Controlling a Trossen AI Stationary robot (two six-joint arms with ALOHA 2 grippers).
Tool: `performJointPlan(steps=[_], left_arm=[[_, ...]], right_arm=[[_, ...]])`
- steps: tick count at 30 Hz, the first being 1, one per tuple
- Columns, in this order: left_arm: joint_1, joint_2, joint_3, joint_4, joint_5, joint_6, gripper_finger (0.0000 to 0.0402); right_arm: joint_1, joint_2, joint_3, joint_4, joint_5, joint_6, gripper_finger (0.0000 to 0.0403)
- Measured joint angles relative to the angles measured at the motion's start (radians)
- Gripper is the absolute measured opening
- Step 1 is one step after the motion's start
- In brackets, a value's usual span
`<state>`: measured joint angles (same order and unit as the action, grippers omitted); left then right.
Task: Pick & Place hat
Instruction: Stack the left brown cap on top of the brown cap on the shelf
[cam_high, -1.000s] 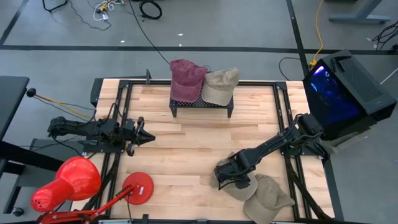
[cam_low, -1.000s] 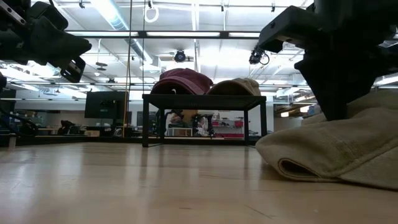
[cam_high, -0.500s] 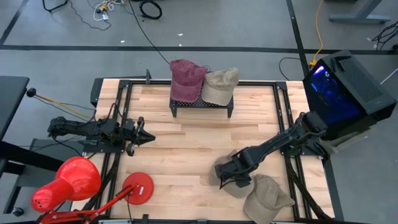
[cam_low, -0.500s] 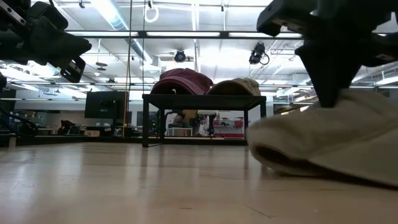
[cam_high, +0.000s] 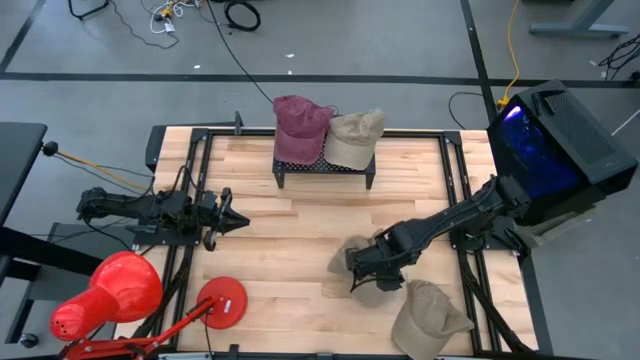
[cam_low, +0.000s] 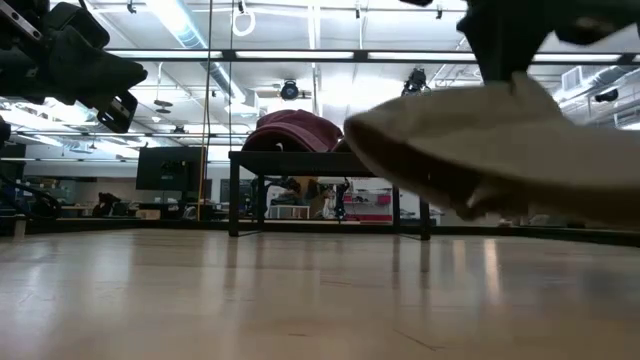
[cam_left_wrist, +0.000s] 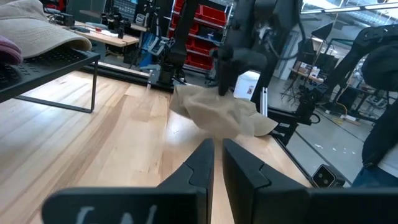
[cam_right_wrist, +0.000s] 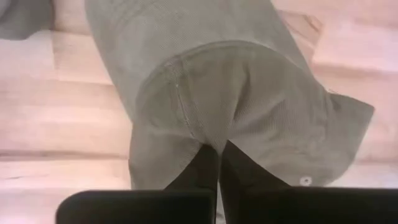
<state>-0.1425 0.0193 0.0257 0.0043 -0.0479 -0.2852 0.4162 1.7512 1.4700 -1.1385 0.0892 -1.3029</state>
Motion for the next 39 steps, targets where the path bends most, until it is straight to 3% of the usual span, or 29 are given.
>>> performJointPlan(steps=[14, 27, 39], left_arm=[[0.000, 0.000, 0.000, 0.000, 0.000, 0.000, 0.0039], [0.000, 0.000, 0.000, 0.000, 0.000, 0.000, 0.0039], [0.000, 0.000, 0.000, 0.000, 0.000, 0.000, 0.0039]], right_arm=[[-0.112, 0.000, 0.325, -0.281, 0.053, 0.091, 0.0000], [-0.304, 0.000, 0.598, -0.352, 0.080, 0.088, 0.0000], [-0.490, 0.001, 0.665, -0.352, 0.112, 0.009, 0.0000]])
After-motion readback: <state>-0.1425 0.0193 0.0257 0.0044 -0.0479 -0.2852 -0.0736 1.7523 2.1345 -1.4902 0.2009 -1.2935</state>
